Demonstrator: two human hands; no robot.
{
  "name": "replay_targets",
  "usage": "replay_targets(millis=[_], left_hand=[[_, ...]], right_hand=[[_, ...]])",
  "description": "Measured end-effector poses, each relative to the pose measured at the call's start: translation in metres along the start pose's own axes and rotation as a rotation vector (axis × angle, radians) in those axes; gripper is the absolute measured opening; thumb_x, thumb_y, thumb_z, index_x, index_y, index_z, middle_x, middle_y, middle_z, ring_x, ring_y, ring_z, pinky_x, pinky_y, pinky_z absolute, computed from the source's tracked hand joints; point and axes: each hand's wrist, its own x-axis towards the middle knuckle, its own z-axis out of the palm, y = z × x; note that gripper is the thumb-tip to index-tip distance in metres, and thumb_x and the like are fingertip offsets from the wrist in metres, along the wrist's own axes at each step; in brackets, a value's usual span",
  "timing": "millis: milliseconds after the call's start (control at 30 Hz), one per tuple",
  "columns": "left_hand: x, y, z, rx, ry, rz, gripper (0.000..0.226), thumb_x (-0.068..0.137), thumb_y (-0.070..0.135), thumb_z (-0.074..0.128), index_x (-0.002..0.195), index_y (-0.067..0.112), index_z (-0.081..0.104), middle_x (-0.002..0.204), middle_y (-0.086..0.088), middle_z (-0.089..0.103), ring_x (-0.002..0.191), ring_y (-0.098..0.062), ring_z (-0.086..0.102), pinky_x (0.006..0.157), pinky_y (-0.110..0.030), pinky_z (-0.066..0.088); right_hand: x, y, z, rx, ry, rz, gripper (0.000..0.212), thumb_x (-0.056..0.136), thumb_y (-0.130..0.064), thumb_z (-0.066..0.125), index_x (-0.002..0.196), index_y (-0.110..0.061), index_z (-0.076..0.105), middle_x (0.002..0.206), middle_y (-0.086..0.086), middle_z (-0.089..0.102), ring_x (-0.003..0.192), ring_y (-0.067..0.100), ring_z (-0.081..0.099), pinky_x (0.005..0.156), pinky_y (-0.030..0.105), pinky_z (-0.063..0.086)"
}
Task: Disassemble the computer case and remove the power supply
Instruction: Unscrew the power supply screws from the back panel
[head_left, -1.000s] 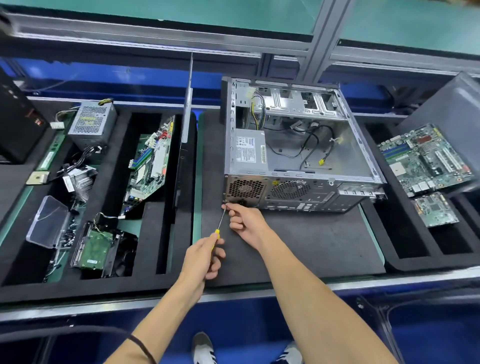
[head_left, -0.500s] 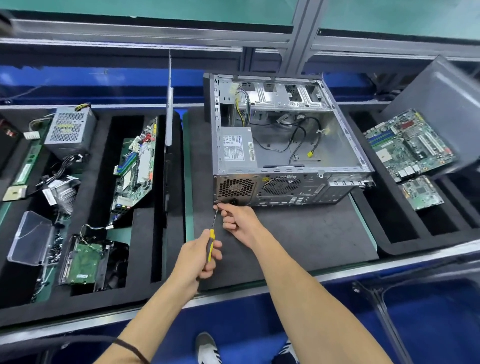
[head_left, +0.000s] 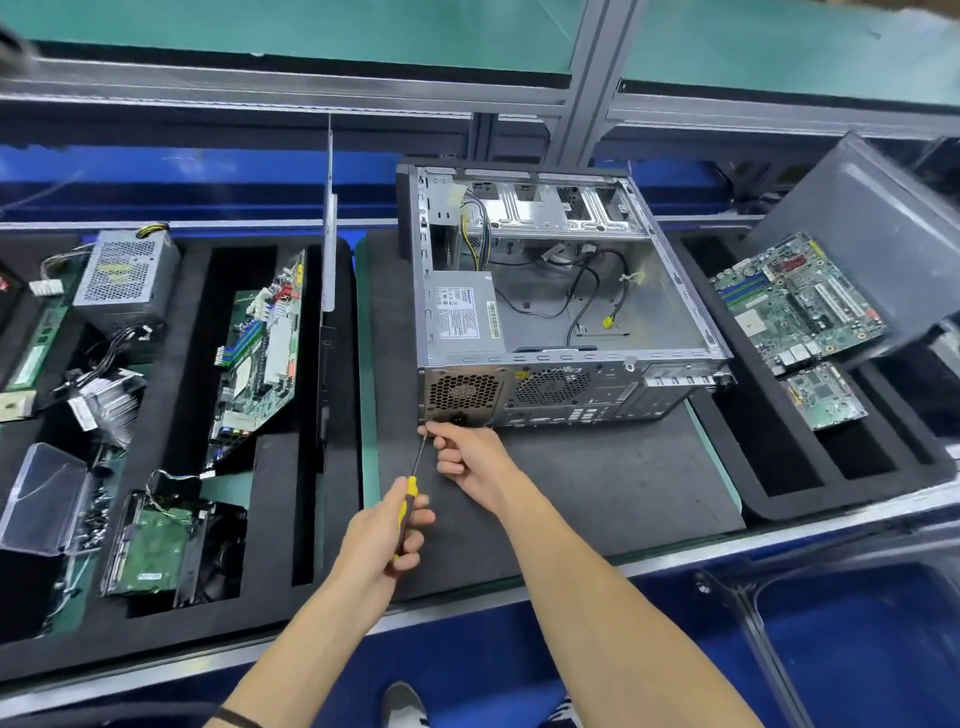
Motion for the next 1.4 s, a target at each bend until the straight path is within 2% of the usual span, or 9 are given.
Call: replay_targets(millis=[133,267,433,567,733,867,967,1233,1400], left_hand=[[0.003,0.002,0.0,-0.076,-0.101,-0.079,0.042,0.105,0.042,0.044,0.097,0.005,0.063,0.056,0.002,0.042,0.037,-0.006,0.028,0.029,-0.016,0.018],[0.001,-0.004,0.004,0.119,0.01,0.082,0.034,0.095,0.039,0.065,0.087,0.013,0.045,0.065,-0.001,0.042,0.044,-0.01,0.027,0.034,-0.019,0.017],[-0.001,-0.011,0.007,0.09,0.092,0.114,0.041,0.1,0.042,0.056,0.091,0.003,0.067,0.064,0.0,0.055,0.043,-0.008,0.033,0.034,-0.019,0.021],[0.001,-0.007,0.009,0.027,0.017,-0.011,0.053,0.105,0.046,0.041,0.101,0.001,0.068,0.054,0.003,0.038,0.041,-0.007,0.025,0.031,-0.018,0.017],[-0.003,-0.006,0.014,0.196,0.164,0.139,0.037,0.093,0.041,0.067,0.079,0.016,0.044,0.06,0.0,0.043,0.044,-0.011,0.026,0.036,-0.018,0.017],[-0.009,-0.009,0.017,0.185,0.293,0.204,0.032,0.094,0.039,0.066,0.085,0.009,0.061,0.064,0.0,0.064,0.042,-0.009,0.037,0.035,-0.019,0.023],[-0.01,-0.007,0.024,0.117,0.289,0.09,0.046,0.102,0.043,0.05,0.092,0.005,0.073,0.055,0.002,0.054,0.038,-0.009,0.03,0.034,-0.017,0.017],[-0.014,-0.018,0.044,0.243,0.442,0.273,0.026,0.09,0.034,0.072,0.092,0.014,0.056,0.073,-0.003,0.059,0.04,-0.008,0.034,0.037,-0.019,0.023],[-0.017,-0.017,0.051,0.198,0.399,0.132,0.046,0.101,0.049,0.049,0.093,0.01,0.073,0.06,0.002,0.053,0.04,-0.009,0.03,0.038,-0.018,0.019]], right_hand=[[-0.002,-0.001,0.001,-0.004,0.011,0.004,0.011,0.095,-0.005,0.064,0.093,0.004,0.07,0.064,0.0,0.049,0.043,0.003,0.027,0.037,0.015,0.02],[-0.002,-0.001,0.002,0.01,0.007,0.005,0.012,0.096,-0.004,0.062,0.09,0.003,0.069,0.063,0.0,0.049,0.04,0.002,0.027,0.036,0.014,0.019],[-0.001,-0.003,-0.001,0.024,-0.015,0.033,0.012,0.096,-0.004,0.062,0.089,0.002,0.07,0.066,0.002,0.051,0.041,0.003,0.027,0.036,0.015,0.02],[0.0,-0.004,-0.002,0.024,-0.04,0.065,0.014,0.097,-0.006,0.061,0.091,0.003,0.07,0.065,0.0,0.049,0.042,0.003,0.027,0.036,0.015,0.02],[0.001,-0.007,-0.005,0.04,-0.091,0.109,0.015,0.099,-0.007,0.059,0.095,0.004,0.069,0.06,-0.002,0.048,0.041,0.003,0.026,0.035,0.016,0.02],[0.001,-0.009,-0.006,0.047,-0.115,0.135,0.015,0.099,-0.006,0.058,0.095,0.004,0.068,0.06,-0.002,0.049,0.04,0.003,0.026,0.035,0.017,0.019],[0.001,-0.01,-0.007,0.05,-0.121,0.143,0.014,0.098,-0.004,0.059,0.095,0.005,0.068,0.059,-0.001,0.05,0.039,0.004,0.026,0.036,0.017,0.018],[0.004,-0.011,-0.007,0.086,-0.121,0.136,0.011,0.096,0.001,0.059,0.086,0.003,0.064,0.067,0.004,0.059,0.039,0.004,0.029,0.035,0.016,0.019],[0.009,-0.009,-0.009,0.073,-0.139,0.165,0.01,0.096,-0.001,0.061,0.087,0.002,0.065,0.069,0.005,0.059,0.039,0.005,0.029,0.035,0.017,0.02]])
